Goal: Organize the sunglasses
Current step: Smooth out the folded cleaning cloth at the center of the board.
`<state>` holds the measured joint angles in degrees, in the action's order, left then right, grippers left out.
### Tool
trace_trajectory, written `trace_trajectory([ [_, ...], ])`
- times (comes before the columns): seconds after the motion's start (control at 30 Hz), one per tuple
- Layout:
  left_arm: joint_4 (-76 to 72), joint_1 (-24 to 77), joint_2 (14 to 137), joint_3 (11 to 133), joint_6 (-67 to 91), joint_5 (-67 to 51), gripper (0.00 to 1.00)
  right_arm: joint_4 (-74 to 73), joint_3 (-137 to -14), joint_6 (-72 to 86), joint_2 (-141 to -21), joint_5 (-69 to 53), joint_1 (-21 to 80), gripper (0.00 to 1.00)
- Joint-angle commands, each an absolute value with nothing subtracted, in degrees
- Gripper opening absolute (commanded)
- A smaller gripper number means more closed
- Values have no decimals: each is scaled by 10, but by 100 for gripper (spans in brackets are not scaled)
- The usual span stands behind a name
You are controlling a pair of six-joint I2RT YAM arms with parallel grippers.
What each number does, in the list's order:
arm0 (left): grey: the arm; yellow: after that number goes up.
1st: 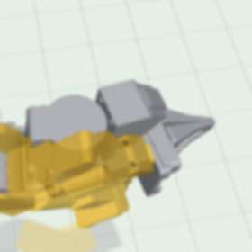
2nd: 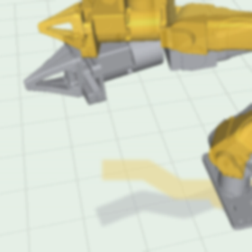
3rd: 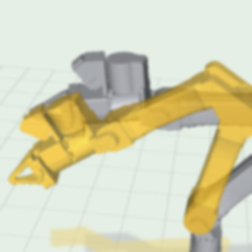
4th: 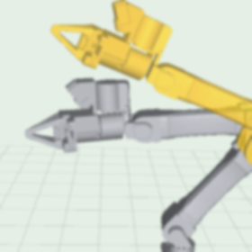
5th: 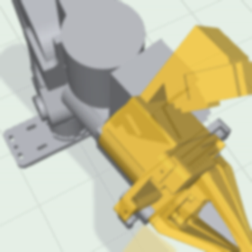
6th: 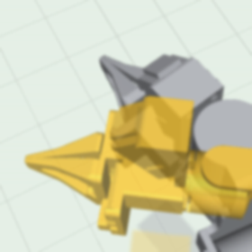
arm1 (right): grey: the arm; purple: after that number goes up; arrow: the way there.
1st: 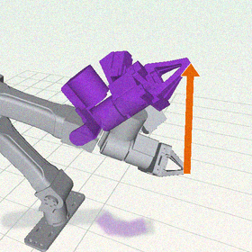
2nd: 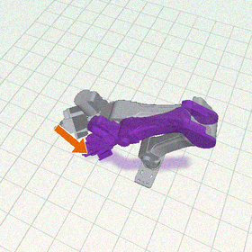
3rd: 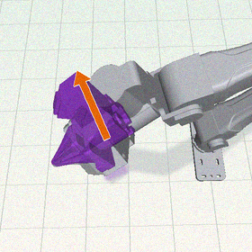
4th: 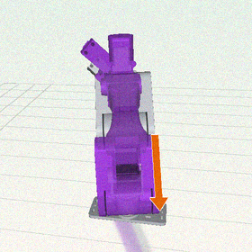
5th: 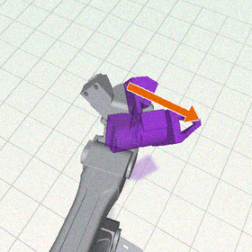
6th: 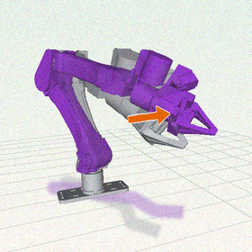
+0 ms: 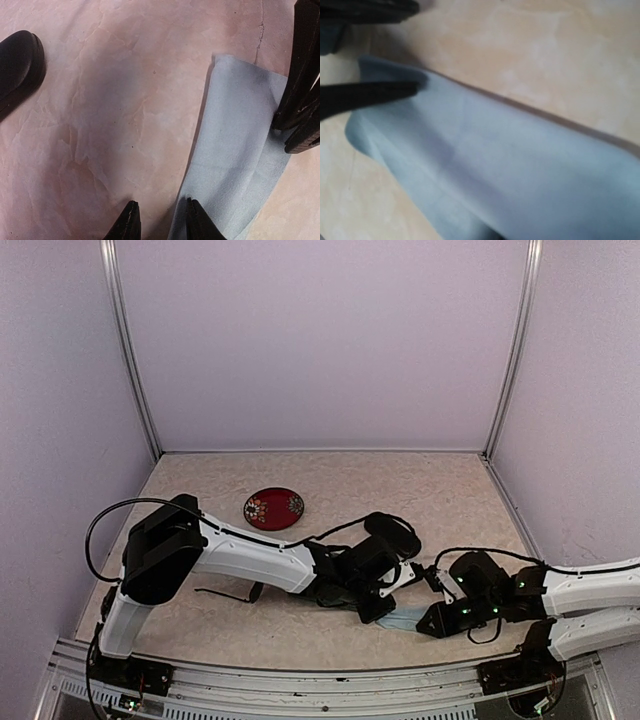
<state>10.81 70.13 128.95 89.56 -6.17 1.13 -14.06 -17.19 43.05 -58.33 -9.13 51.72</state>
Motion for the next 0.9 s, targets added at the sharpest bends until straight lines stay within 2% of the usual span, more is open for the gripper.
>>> trace_trajectory([
  [0.0, 115, 701, 1308, 907, -62, 39, 31, -179, -165, 437, -569, -83, 522, 16],
  [0.3, 111, 697, 1309, 907, -39, 49, 31, -203, -163, 439, -552, -84, 522, 15],
  [0.63, 94, 696, 1278, 884, -20, -13, 31, -176, -192, 407, -520, -67, 524, 19],
  [0.87, 68, 693, 1246, 874, -6, -13, 31, -250, -204, 454, -507, -9, 524, 25],
])
